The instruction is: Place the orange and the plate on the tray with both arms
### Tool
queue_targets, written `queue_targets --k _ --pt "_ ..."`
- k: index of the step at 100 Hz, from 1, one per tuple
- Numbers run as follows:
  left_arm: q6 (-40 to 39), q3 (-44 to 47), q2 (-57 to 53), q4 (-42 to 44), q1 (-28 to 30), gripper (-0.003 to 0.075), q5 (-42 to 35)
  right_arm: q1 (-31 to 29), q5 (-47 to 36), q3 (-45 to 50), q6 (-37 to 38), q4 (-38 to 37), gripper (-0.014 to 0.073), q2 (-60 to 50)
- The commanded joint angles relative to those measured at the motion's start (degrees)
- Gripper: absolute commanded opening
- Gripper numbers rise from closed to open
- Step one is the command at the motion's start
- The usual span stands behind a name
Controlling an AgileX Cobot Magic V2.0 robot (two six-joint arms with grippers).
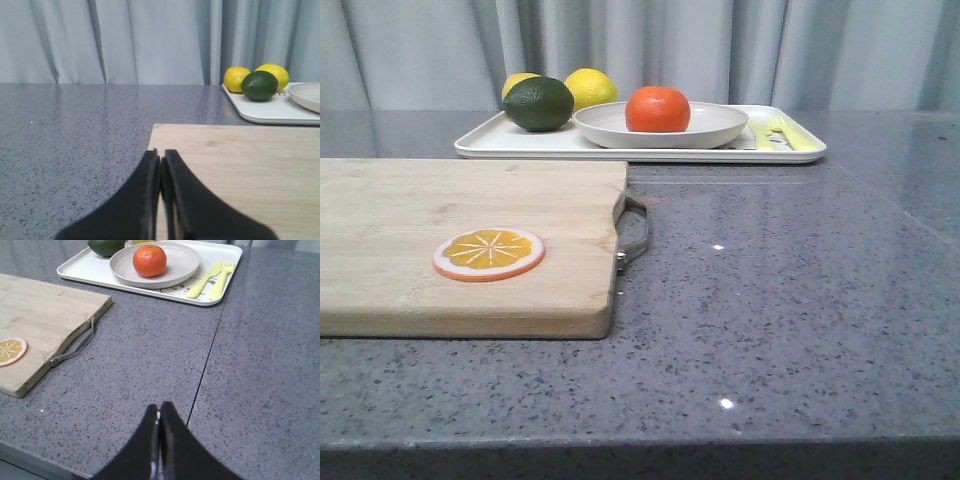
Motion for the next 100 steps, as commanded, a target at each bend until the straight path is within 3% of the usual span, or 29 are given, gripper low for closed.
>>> queue_targets --k 1,100 --pt "-0.4 0.5 -2.0 0.1 1.0 -0.002 -3.2 0.0 -4.0 -1.4 -0.3 0.5 -0.0067 0.5" --pt "-0.4 0.5 -1.9 0.1 1.1 -0.002 -1.8 0.0 -4.0 -1.4 -0.3 0.5 -0.0067 0.5"
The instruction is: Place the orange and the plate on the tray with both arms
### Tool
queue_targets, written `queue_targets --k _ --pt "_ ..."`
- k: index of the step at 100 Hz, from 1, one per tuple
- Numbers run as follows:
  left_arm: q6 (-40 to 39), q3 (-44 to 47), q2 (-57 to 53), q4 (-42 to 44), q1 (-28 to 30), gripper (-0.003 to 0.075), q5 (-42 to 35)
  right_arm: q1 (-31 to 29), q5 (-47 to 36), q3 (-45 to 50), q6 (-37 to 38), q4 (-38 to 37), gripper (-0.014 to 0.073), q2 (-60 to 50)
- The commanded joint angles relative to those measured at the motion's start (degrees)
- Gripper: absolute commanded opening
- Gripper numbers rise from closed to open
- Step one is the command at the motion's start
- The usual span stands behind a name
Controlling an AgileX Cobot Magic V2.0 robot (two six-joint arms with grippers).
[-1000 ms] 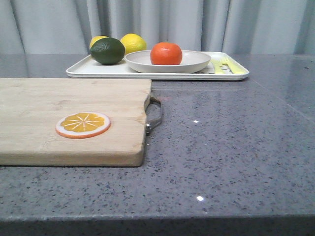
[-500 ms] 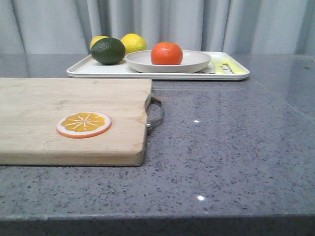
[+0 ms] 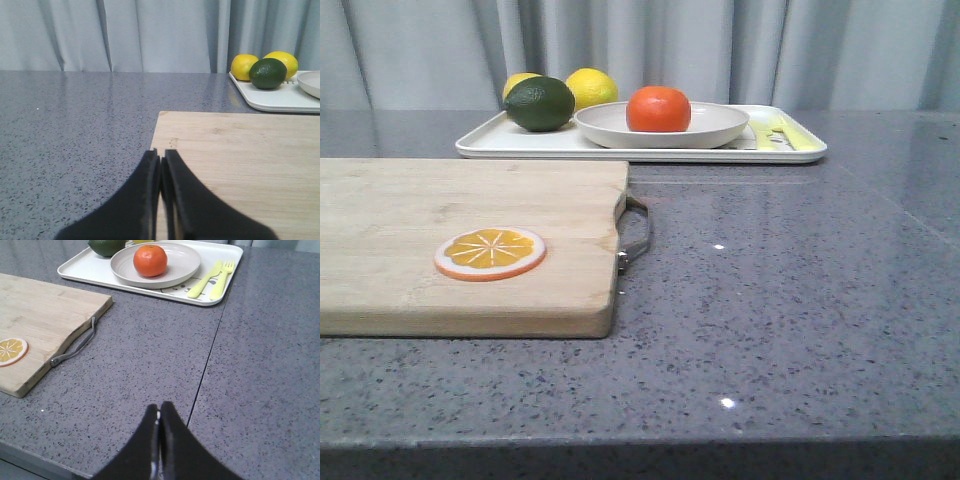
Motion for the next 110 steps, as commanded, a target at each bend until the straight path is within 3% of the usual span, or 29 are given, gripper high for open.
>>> queue_targets --k 1,34,50,80,96,110 --pt "-0.4 0.5 -1.9 0.1 0.1 -0.002 -3.9 0.0 -4.0 -1.4 -0.3 0.5 -0.0067 0.5" --pt "-0.4 0.5 -1.9 0.1 0.1 -0.002 -3.9 -0.5 -5.1 -0.2 -0.3 -0.8 -0.0067 0.6" --pt "-0.4 0.5 -1.9 0.1 0.1 -0.002 -3.9 -2.5 -15.1 4.5 -0.3 -4.3 -0.0067 0.5" --pt "-0.4 0.5 -1.9 0.1 0.1 -0.002 -3.9 -10.2 -24.1 12.6 1.0 -9.1 -0.0067 -6.0" --pt "-0.4 0.5 -1.9 0.1 0.1 -0.002 -3.9 -12.0 -31.8 18.1 7.1 -10.7 -0.0067 -9.1" --pt "-0.4 0.5 -1.9 0.1 0.1 -0.002 -3.9 -12.1 -41.9 23.8 14.4 -16.7 -0.0067 -11.0"
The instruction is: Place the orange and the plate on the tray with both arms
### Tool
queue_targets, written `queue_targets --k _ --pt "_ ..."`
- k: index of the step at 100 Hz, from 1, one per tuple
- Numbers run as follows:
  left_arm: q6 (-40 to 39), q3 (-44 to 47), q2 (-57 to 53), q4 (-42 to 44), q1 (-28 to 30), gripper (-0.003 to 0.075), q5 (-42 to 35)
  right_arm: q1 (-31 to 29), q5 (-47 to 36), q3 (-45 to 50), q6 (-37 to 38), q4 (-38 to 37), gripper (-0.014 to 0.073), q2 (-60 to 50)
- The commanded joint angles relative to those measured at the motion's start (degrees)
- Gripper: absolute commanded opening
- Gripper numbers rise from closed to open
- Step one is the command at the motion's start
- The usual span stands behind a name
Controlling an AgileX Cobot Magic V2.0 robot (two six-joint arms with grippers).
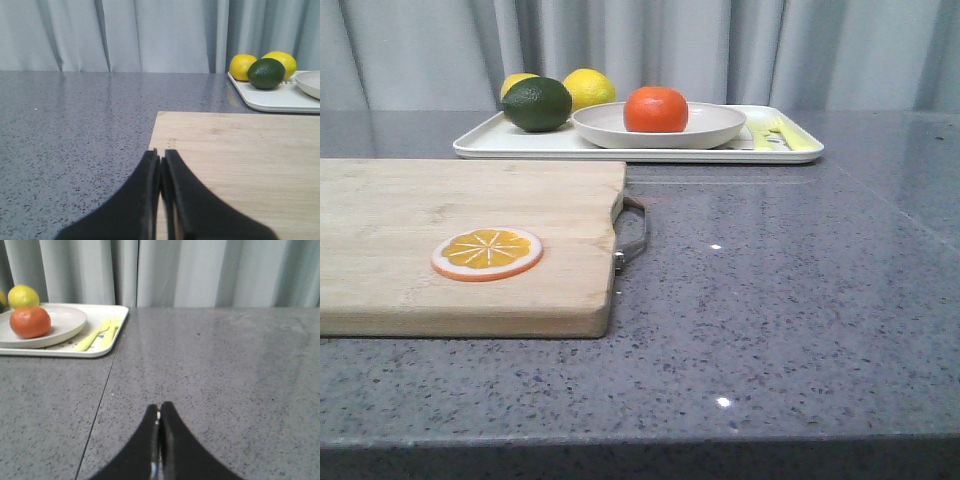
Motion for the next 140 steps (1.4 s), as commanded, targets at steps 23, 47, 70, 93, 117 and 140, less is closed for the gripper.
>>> queue_targets --k 23,47,70,93,117,140 --pt "-0.4 0.5 -1.9 0.1 0.1 -0.002 -3.9 -0.5 -20.8 10.6 13.1 -10.8 -0.0067 -3.8" --pt "-0.4 0.5 -1.9 0.1 0.1 -0.002 -3.9 -0.5 -15.0 10.4 12.8 -10.2 -0.0067 -3.7" --pt "-0.4 0.5 -1.9 0.1 0.1 -0.002 -3.9 -0.5 -12.3 10.4 7.0 -6.2 -0.0067 -3.7" --pt "-0.4 0.5 -1.9 0.1 0.1 -0.002 -3.9 -0.5 -12.0 10.4 7.0 -6.2 -0.0067 -3.7" --pt "-0.4 0.5 -1.9 0.1 0.1 -0.002 -3.9 -0.5 -12.0 10.4 7.0 -6.2 -0.0067 -3.7" --pt "-0.4 0.5 -1.9 0.1 0.1 -0.002 -3.9 -0.5 -12.0 10.4 7.0 -6.2 -0.0067 -3.7"
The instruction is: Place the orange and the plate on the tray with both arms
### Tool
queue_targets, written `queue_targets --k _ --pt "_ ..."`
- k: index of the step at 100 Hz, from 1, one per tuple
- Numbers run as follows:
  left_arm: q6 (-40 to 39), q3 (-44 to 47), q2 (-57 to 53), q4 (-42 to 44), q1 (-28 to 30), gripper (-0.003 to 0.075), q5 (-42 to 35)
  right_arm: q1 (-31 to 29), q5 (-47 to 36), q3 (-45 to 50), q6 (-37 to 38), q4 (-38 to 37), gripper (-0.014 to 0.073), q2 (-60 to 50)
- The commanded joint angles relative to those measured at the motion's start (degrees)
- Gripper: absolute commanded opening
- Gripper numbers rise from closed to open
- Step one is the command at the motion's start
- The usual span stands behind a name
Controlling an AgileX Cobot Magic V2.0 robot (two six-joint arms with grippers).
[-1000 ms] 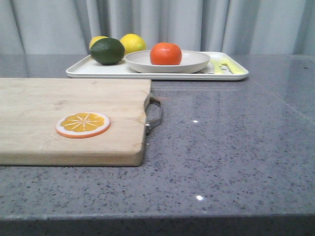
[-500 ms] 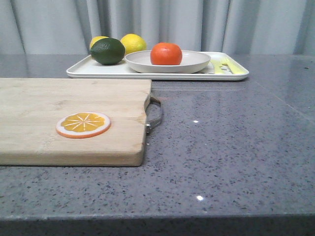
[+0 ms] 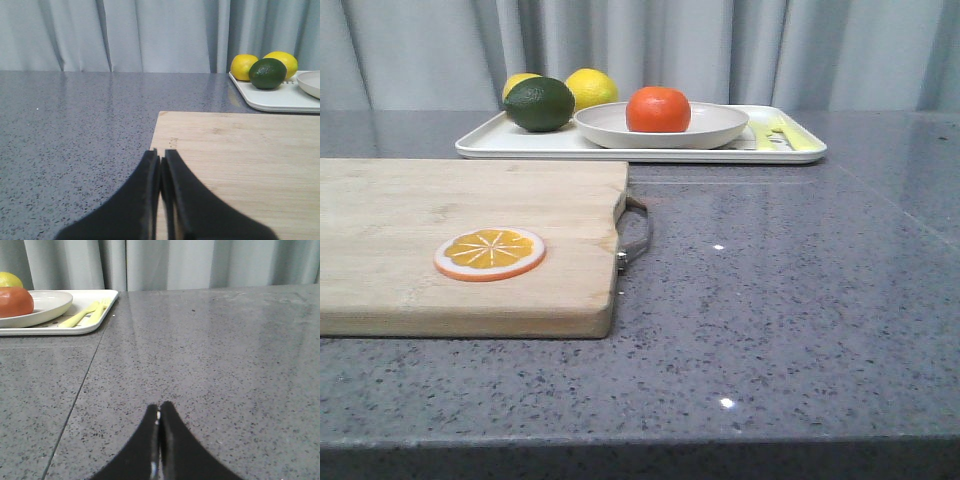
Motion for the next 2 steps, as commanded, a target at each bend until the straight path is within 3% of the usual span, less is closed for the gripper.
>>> queue_targets --k 1,2 --pt "-0.4 0.5 -1.9 0.1 0.1 -0.002 -3.9 -0.5 -4.3 -1.2 -0.7 0.1 -0.0067 -0.9" --pt "-0.4 0.5 -1.9 0.1 0.1 -0.002 -3.9 -0.5 -4.3 -1.2 -0.7 0.1 -0.0067 -0.9"
